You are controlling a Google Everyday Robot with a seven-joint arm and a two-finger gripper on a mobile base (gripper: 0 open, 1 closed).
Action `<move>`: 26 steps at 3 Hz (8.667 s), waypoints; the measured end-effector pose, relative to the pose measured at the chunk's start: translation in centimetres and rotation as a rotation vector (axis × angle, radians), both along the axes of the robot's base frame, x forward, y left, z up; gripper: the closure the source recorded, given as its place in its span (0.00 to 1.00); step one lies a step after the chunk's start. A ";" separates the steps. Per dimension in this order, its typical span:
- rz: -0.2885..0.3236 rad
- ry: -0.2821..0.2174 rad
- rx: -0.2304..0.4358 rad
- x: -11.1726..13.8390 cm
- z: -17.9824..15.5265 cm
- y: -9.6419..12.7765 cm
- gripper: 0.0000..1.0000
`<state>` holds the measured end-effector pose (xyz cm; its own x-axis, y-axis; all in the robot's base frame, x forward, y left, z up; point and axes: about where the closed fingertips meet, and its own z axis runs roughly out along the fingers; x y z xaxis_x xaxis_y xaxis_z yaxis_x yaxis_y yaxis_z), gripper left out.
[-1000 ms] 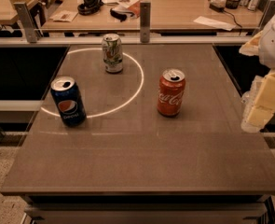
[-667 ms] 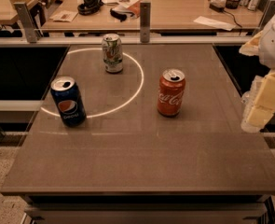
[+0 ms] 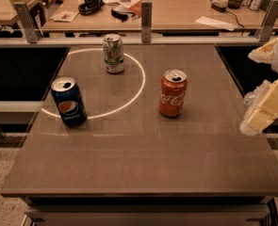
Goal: Move coke can near pepsi can
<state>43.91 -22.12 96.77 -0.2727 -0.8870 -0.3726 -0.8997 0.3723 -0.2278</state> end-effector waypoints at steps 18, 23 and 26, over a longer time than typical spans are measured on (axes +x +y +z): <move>0.172 -0.128 0.936 13.4 -9.0 12.7 0.64; 0.582 0.091 1.012 9.6 -8.3 27.7 1.00; 0.731 0.080 1.010 7.5 -9.3 31.5 0.85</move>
Offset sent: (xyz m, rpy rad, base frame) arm -0.0039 0.0030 -0.0517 0.7283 -0.0731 -0.0369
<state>51.44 9.36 87.42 0.1094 -0.1681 -0.9797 -0.9676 -0.2435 -0.0663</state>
